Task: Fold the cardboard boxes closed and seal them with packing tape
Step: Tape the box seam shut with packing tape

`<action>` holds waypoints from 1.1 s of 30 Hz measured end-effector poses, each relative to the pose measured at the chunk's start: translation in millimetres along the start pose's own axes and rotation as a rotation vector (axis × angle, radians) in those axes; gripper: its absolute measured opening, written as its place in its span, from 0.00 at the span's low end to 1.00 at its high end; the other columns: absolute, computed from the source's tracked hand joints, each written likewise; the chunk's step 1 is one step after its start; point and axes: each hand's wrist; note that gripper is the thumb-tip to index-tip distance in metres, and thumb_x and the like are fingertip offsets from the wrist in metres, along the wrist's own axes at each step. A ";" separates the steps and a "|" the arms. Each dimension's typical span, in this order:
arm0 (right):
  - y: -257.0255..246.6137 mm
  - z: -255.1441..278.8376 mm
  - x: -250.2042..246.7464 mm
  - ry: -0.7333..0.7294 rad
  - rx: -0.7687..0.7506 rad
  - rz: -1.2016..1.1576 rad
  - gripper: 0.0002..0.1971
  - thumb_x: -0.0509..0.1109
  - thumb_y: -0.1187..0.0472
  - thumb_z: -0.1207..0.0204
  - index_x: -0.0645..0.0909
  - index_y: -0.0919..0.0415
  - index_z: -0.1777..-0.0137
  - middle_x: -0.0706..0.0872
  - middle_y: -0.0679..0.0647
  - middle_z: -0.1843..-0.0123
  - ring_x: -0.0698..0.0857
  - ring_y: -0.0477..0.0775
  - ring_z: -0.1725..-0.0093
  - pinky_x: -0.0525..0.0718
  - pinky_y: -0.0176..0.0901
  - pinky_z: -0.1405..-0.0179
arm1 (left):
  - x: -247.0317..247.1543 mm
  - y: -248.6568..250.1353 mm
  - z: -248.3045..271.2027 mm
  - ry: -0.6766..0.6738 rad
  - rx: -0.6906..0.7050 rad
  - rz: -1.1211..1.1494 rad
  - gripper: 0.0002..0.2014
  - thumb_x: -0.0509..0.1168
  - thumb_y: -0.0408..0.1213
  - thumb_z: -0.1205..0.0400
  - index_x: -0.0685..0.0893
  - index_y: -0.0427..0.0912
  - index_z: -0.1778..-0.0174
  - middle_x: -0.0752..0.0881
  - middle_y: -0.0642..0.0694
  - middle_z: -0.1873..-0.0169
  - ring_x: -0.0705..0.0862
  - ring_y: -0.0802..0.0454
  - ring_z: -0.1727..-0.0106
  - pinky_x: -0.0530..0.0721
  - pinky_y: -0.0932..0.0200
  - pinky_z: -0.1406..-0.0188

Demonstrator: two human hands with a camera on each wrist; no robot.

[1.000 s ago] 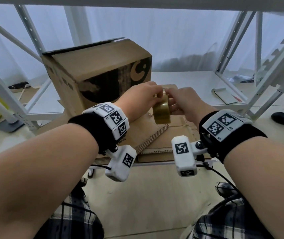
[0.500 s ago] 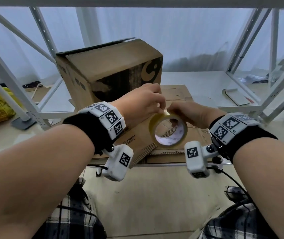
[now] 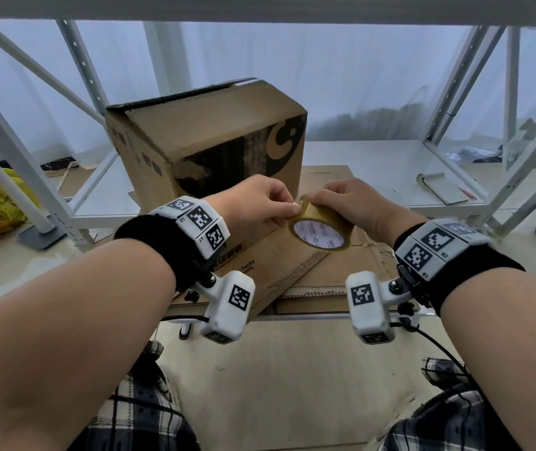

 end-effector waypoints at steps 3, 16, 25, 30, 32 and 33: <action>-0.9 -0.8 -0.1 0.030 -0.025 0.009 0.17 0.68 0.48 0.21 0.81 0.64 0.58 0.79 0.54 0.67 0.76 0.48 0.68 0.73 0.33 0.68 | 0.4 2.7 1.0 -0.009 -0.067 0.086 0.04 0.69 0.34 0.20 0.84 0.38 0.52 0.88 0.43 0.57 0.86 0.56 0.60 0.85 0.67 0.61; -9.0 -7.3 11.4 0.089 -0.020 0.020 0.22 0.56 0.44 0.15 0.71 0.56 0.67 0.73 0.57 0.67 0.73 0.55 0.65 0.72 0.47 0.58 | 4.9 2.3 -2.8 0.059 -0.148 0.137 0.10 0.67 0.43 0.19 0.84 0.39 0.58 0.87 0.47 0.66 0.85 0.58 0.66 0.82 0.69 0.70; -14.5 -15.3 17.5 0.197 -0.165 0.248 0.15 0.69 0.48 0.23 0.79 0.62 0.56 0.77 0.52 0.64 0.75 0.49 0.63 0.74 0.40 0.62 | 3.2 2.5 -7.2 0.284 -0.078 0.024 0.07 0.68 0.37 0.19 0.84 0.35 0.53 0.84 0.46 0.66 0.81 0.57 0.66 0.83 0.67 0.66; -11.5 -15.4 19.7 0.262 -0.231 0.405 0.16 0.68 0.44 0.24 0.73 0.56 0.61 0.75 0.49 0.68 0.72 0.48 0.68 0.70 0.40 0.68 | 1.4 2.2 -7.7 0.258 -0.128 0.082 0.09 0.69 0.37 0.20 0.87 0.35 0.48 0.87 0.45 0.61 0.82 0.58 0.65 0.83 0.68 0.66; -13.3 -15.2 19.0 0.284 -0.238 0.402 0.16 0.68 0.44 0.24 0.74 0.57 0.59 0.75 0.48 0.68 0.72 0.47 0.68 0.69 0.39 0.70 | 0.3 2.8 -7.8 0.286 -0.113 0.093 0.10 0.69 0.36 0.20 0.88 0.34 0.49 0.87 0.44 0.62 0.81 0.58 0.65 0.82 0.70 0.68; -13.8 -15.6 18.4 0.283 -0.232 0.399 0.16 0.68 0.44 0.24 0.74 0.57 0.58 0.75 0.48 0.67 0.72 0.47 0.67 0.69 0.39 0.70 | 0.3 3.3 -8.5 0.306 -0.101 0.081 0.09 0.69 0.36 0.20 0.89 0.34 0.50 0.87 0.44 0.62 0.81 0.57 0.65 0.82 0.69 0.66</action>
Point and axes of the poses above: each hand's wrist, its own z-axis away from the middle knuckle, its own x-axis out of the palm, y = z × x
